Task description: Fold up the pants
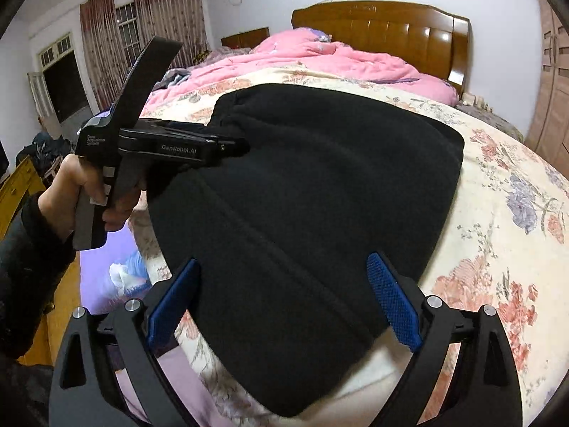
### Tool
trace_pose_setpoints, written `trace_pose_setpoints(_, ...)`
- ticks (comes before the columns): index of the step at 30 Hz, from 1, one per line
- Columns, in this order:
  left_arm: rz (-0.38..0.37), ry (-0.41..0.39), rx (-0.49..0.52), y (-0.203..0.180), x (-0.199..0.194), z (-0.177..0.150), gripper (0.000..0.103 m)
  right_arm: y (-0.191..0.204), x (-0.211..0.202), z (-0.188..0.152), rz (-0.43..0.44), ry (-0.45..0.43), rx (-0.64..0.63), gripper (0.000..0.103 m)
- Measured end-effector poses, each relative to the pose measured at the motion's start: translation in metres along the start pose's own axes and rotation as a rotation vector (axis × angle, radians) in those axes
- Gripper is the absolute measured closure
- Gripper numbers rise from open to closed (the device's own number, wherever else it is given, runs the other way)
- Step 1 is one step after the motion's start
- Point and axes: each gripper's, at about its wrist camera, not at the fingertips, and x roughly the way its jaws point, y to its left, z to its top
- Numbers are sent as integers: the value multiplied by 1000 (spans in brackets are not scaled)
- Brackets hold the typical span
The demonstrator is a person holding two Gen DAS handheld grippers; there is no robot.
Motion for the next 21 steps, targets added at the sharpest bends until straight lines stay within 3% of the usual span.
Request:
trace_pose_setpoints(4,-5,-8,-10,3,1,4,1,-14,-7,31,4,-59,-5,12)
trace_pose_setpoints(8,-4,-18,-17,5,1,3,1,-52,9,79,9,-151,93,11)
trace_pose_setpoints(10,-4,-18,-18,5,2,3,1,-73,32,97,36,-124,144,11)
trace_pose_setpoints(13,-8,-16,-16,6,2,2,1,-100,80,103,-85,23,193,11)
trace_pose_setpoints(14,-9,-17,-16,6,2,2,1,-109,88,99,-55,48,226,11)
trace_pose_setpoints(16,-10,-23,-18,7,2,1,1,-117,85,97,-19,18,284,11)
trace_pose_setpoints(19,-13,-33,-21,9,1,-1,1,-111,76,104,-84,-11,273,11)
trace_pose_setpoints(21,-15,-35,-21,9,1,-1,1,-111,75,108,-72,-31,260,11)
